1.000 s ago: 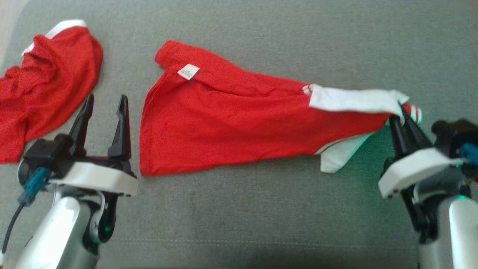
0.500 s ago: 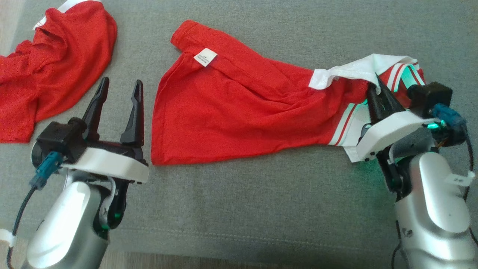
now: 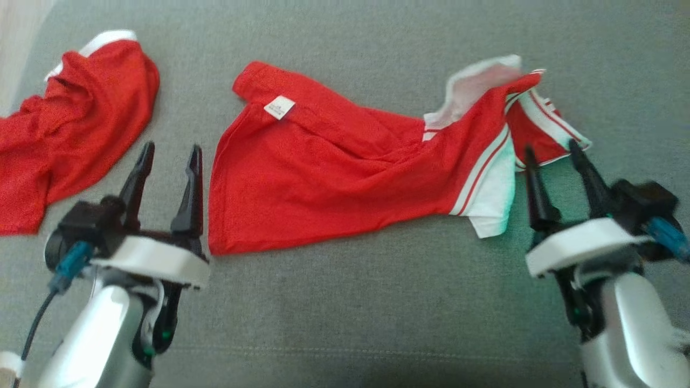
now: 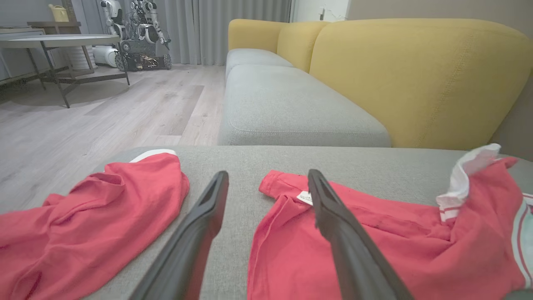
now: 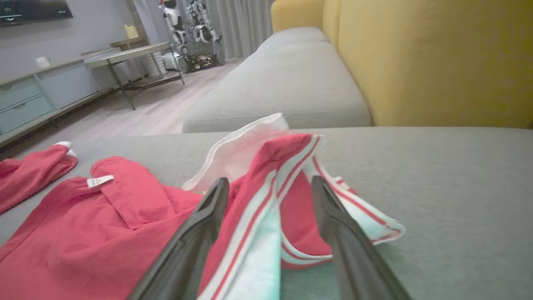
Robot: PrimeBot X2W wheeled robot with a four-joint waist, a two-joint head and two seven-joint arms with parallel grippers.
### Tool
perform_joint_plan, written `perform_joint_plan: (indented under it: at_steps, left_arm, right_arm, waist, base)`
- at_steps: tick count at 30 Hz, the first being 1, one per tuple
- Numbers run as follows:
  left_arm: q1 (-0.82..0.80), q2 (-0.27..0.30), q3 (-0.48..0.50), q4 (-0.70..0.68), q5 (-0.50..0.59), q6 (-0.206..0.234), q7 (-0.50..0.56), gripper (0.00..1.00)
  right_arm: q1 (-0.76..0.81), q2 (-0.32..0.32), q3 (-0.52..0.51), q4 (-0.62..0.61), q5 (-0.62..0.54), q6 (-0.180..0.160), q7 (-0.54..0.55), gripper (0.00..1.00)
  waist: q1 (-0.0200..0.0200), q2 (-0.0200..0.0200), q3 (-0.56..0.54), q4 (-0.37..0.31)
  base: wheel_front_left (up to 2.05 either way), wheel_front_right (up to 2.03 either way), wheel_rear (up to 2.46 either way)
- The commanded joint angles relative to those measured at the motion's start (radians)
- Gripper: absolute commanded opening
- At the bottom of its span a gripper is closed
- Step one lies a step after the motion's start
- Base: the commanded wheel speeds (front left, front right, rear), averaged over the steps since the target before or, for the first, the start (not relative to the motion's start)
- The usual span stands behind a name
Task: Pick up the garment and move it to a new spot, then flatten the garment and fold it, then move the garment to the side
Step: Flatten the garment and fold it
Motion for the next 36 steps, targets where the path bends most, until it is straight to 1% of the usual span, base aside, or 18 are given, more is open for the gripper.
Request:
perform_joint_plan:
  at_steps: [1,8,16,22,36]
  left_arm:
    - [-0.009,0.038,0.052,-0.031,0.007,0.011,-0.011,1.00]
    - [0.058,0.054,0.051,-0.050,0.006,0.035,0.002,1.00]
    - [0.116,0.075,0.040,-0.087,0.013,0.059,0.031,1.00]
    - [0.139,0.083,0.036,-0.114,0.013,0.074,0.048,1.00]
    - [0.134,0.089,0.029,-0.136,0.011,0.082,0.055,1.00]
  right_arm:
    - [0.008,-0.001,0.003,-0.061,-0.009,-0.001,-0.006,1.00]
    - [0.130,-0.001,-0.051,-0.169,-0.027,-0.001,0.032,1.00]
    - [0.223,-0.001,-0.049,-0.228,-0.033,-0.001,0.073,1.00]
    - [0.241,-0.001,-0.048,-0.246,-0.027,-0.001,0.088,1.00]
    - [0.230,-0.001,-0.051,-0.234,-0.025,-0.001,0.091,1.00]
  waist:
    - [0.0000,0.0000,-0.030,-0.015]
    - [0.0000,0.0000,-0.094,-0.028]
    - [0.0000,0.0000,-0.133,-0.038]
    - [0.0000,0.0000,-0.143,-0.041]
    - [0.0000,0.0000,-0.133,-0.035]
  base:
    - [0.00,0.00,0.00]
    - [0.00,0.00,0.00]
    - [0.00,0.00,0.00]
    - [0.00,0.00,0.00]
    - [0.00,0.00,0.00]
